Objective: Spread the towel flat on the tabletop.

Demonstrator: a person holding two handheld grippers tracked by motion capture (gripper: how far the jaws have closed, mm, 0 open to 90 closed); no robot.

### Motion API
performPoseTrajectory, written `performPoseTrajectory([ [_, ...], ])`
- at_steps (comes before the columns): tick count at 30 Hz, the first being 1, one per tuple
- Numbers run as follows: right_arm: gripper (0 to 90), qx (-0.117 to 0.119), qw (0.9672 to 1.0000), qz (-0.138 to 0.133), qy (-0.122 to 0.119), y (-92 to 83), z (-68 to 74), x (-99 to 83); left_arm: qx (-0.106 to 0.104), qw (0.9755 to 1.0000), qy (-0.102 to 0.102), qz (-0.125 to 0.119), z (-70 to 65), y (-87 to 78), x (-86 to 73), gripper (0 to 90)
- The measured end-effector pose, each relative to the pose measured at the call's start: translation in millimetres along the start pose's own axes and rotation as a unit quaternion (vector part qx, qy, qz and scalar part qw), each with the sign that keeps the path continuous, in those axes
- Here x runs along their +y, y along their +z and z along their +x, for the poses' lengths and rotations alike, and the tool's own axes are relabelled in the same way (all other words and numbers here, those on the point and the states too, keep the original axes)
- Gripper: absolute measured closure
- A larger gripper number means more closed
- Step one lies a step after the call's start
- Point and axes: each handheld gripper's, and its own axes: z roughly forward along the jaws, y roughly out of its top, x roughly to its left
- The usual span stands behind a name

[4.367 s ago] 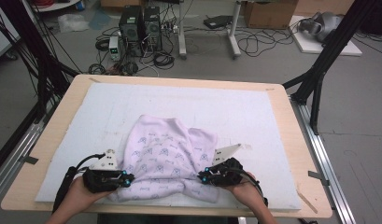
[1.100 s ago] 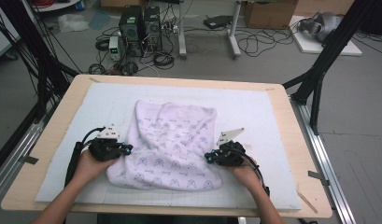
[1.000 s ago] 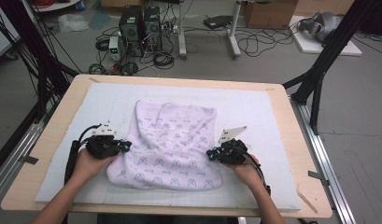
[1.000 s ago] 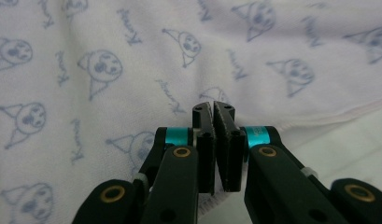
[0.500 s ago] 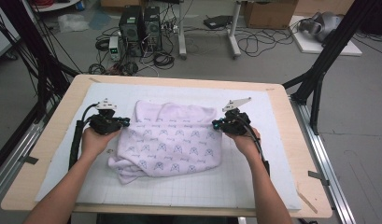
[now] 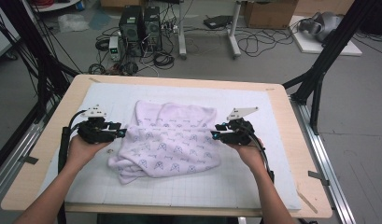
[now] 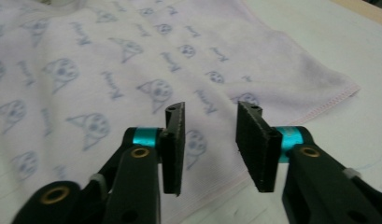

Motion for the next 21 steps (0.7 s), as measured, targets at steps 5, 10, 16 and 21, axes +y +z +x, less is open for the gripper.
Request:
performPoseTrajectory([
  [5,50.9,0.009,0.9992,0.025,-0.029,-10.0,29.5,-10.9,-0.016,0.9994,0.024,0.019,-24.6,-11.2,-15.1,43.4],
  [10,49.4,0.045,0.9984,0.006,-0.035,-10.8,51.5,-31.3,-0.041,0.9981,0.041,0.020,-39.9,-16.5,-29.1,39.0],
  [16,46.9,0.079,0.9963,0.019,-0.027,4.5,67.7,-48.1,-0.080,0.9937,0.062,0.047,-52.8,-2.2,-47.2,45.7],
  [21,59.9,0.075,0.9941,0.055,-0.056,20.9,73.0,-48.5,-0.091,0.9912,0.077,0.058,-53.4,9.0,-49.2,74.3],
])
